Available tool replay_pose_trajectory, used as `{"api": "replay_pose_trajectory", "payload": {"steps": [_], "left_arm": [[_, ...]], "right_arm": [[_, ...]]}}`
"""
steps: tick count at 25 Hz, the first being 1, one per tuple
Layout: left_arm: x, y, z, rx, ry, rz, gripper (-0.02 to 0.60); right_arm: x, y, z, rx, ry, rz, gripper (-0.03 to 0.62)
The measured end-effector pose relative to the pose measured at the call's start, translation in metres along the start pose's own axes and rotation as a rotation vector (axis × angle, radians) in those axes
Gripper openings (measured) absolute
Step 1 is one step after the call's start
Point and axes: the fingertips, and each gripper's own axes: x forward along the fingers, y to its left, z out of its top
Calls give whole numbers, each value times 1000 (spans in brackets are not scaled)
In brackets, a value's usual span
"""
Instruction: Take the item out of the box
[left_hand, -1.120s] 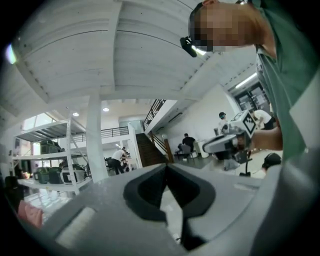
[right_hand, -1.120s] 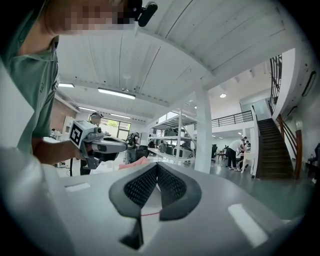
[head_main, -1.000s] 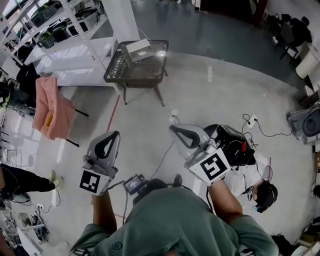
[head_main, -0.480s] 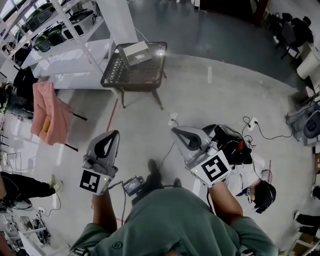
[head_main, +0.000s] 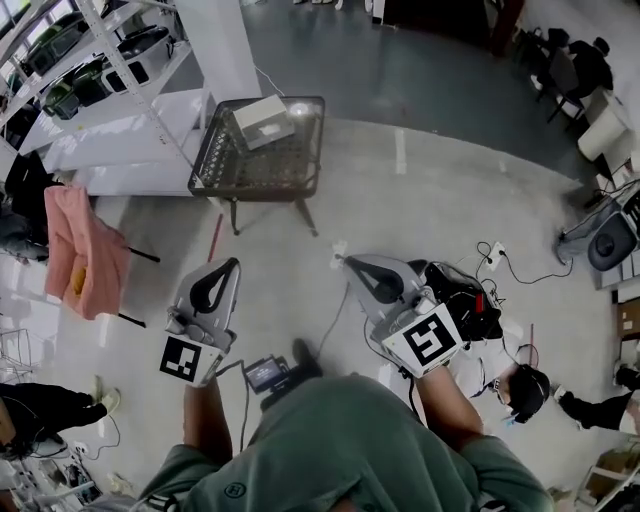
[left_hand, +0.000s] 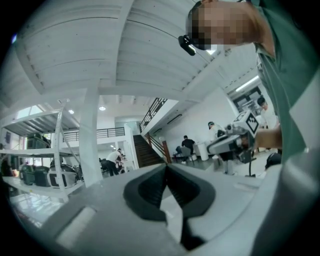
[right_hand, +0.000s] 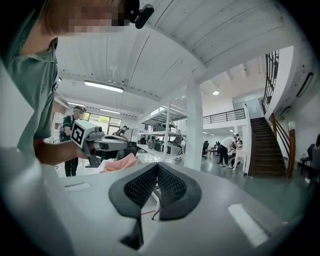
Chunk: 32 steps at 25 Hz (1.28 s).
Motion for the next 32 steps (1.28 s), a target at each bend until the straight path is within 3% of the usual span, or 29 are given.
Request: {"api": "replay_pose_trajectory", "payload": {"steps": [12, 21, 32], "left_arm": [[9, 151, -32, -25, -66, -39, 3], [13, 199, -67, -56, -35, -6, 3], [81, 256, -78, -44, 67, 72, 3]], "right_arm": [[143, -9, 14, -33, 72, -55, 6], [199, -20, -4, -25, 101, -19, 6], [274, -103, -12, 29, 49, 75, 6]]}}
